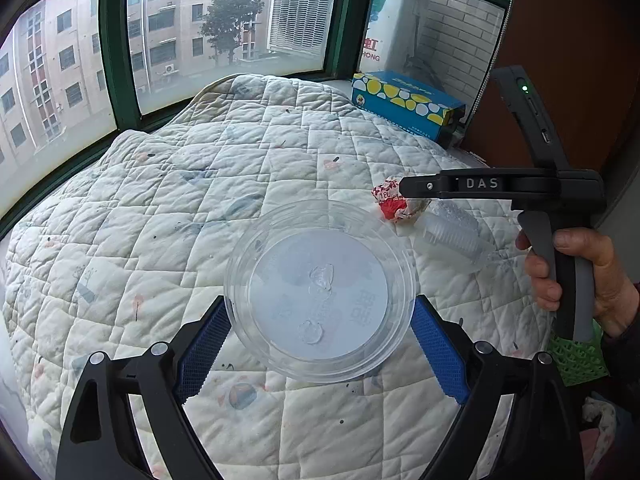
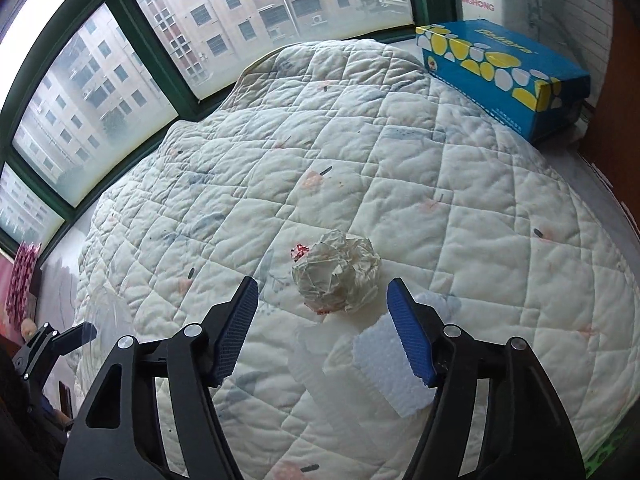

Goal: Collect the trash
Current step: 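Grasp the crumpled plastic bag with the right tool while the left tool holds the clear lid, then drop the plastic bag into the green basket while the left tool carries the lid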

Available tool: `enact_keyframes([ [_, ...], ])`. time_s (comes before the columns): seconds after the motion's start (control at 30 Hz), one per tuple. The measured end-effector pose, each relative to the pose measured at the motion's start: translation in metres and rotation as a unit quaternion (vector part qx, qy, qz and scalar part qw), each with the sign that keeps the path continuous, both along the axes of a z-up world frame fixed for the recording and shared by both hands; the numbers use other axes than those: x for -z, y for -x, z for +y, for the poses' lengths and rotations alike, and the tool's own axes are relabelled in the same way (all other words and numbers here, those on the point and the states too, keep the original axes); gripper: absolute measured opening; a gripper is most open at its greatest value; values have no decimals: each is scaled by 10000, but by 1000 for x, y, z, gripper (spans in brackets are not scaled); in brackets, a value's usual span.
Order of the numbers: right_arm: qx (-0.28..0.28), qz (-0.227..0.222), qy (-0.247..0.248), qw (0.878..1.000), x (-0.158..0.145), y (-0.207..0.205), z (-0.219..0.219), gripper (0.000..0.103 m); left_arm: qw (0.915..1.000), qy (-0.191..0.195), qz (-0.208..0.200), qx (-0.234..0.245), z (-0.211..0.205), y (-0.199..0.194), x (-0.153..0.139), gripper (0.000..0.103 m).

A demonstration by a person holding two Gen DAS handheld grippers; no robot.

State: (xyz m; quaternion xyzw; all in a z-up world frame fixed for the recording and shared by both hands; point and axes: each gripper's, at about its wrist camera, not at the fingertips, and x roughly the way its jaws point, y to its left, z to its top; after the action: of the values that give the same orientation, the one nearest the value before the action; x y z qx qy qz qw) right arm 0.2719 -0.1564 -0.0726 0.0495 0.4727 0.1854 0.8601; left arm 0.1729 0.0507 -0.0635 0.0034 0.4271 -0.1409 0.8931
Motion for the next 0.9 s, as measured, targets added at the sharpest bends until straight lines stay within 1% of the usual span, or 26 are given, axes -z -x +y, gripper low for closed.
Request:
enact_keyframes([
  [0.07, -96, 83, 150, 9998, 6, -6, 8, 66, 10000, 9, 26, -19, 2, 0, 1, 87],
  [0.17, -87, 104, 538, 9985, 15, -11, 15, 61, 10000, 23, 70, -45, 2, -1, 4, 87],
  [0.27, -4, 125, 687, 9976, 20, -12, 13, 49, 9999, 38, 80, -55, 2, 0, 5, 87],
  [0.3, 26, 116, 636, 9979, 19, -12, 10, 45, 10000, 29, 74, -55, 2, 0, 5, 87],
  [0.4, 147, -27, 397, 9991, 10, -7, -1, 43, 9999, 43, 68, -65, 1, 1, 4, 87],
  [0.5, 213, -170, 179, 9995, -5, 2, -10, 42, 9999, 65, 48, -61, -1, 2, 1, 87],
  [0.63, 309, -391, -69, 9987, -27, 24, -23, 42, 10000, 78, -16, 1, -8, 7, -6, 87],
  [0.9, 531, -688, -297, 9958, -62, 80, -54, 42, 9994, 194, -171, 214, -35, 24, -25, 87],
])
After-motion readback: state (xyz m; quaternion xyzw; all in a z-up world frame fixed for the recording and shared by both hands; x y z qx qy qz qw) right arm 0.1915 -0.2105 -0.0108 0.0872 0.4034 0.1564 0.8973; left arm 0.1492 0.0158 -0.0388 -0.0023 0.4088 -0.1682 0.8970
